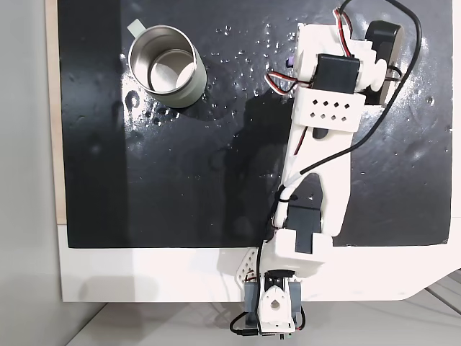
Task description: Grasp a pengrip and put it in the cup.
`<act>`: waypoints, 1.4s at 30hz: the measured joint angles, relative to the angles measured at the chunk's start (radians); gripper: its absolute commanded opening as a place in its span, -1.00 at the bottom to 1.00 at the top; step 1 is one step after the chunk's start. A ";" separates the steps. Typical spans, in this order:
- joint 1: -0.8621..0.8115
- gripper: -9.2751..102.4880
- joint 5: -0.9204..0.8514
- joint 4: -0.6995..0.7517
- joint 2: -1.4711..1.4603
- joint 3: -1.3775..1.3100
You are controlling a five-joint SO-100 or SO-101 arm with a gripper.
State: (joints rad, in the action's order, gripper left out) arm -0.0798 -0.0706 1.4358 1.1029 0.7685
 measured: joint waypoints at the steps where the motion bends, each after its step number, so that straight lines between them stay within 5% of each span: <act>1: 0.000 -0.69 0.000 0.000 -0.021 -0.020; 9: 0.002 -0.32 0.034 0.012 -0.124 -0.063; 42: -0.032 -0.44 0.041 -0.032 -0.394 -0.064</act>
State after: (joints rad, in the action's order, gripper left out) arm -0.1120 -0.0291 1.4036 0.7087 0.7041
